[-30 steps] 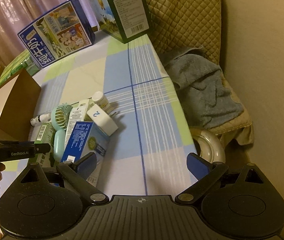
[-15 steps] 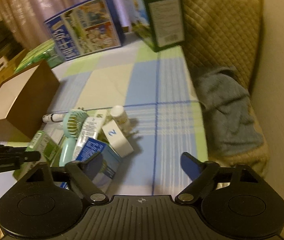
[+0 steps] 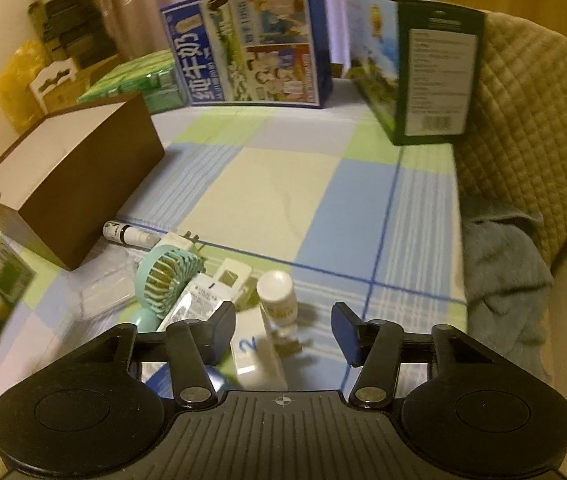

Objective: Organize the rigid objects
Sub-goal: 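Carry the green box with the left tool while the right tool grasps the white bottle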

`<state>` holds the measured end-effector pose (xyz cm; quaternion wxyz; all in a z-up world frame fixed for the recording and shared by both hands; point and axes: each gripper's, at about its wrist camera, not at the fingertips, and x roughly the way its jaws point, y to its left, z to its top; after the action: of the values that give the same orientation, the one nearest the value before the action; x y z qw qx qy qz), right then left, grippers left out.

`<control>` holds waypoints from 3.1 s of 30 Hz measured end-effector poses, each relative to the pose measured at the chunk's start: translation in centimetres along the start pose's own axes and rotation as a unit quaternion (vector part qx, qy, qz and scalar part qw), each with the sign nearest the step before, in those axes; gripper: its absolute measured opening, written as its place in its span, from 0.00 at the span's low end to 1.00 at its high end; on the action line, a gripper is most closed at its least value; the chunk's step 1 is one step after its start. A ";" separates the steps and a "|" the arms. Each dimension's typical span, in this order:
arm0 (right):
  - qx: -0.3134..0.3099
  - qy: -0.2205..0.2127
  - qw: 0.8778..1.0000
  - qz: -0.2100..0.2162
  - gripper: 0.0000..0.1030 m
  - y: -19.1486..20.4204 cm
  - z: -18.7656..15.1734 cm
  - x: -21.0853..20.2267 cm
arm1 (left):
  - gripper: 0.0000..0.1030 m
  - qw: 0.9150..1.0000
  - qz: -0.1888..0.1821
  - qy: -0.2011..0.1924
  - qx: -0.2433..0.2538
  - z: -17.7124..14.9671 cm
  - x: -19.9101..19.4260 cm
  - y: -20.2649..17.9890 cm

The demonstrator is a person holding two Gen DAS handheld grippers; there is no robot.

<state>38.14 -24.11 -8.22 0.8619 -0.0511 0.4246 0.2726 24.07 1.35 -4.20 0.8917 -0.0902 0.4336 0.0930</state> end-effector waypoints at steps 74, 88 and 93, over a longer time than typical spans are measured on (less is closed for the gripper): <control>-0.050 -0.054 0.994 0.081 0.23 28.4 14.9 4.8 | 0.24 0.995 0.019 -0.088 0.048 15.2 0.1 25.4; -0.035 -0.014 0.998 0.052 0.23 28.5 16.3 9.9 | 0.24 0.998 0.009 -0.056 0.041 17.2 6.0 28.6; -0.032 -0.005 0.998 0.045 0.23 28.3 16.3 10.7 | 0.24 0.998 0.007 -0.049 0.042 17.4 8.0 29.2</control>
<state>40.37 9.61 -1.95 0.8487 -0.0581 0.4135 0.3246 34.97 34.52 -2.26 0.9143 -0.0448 0.3933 0.0852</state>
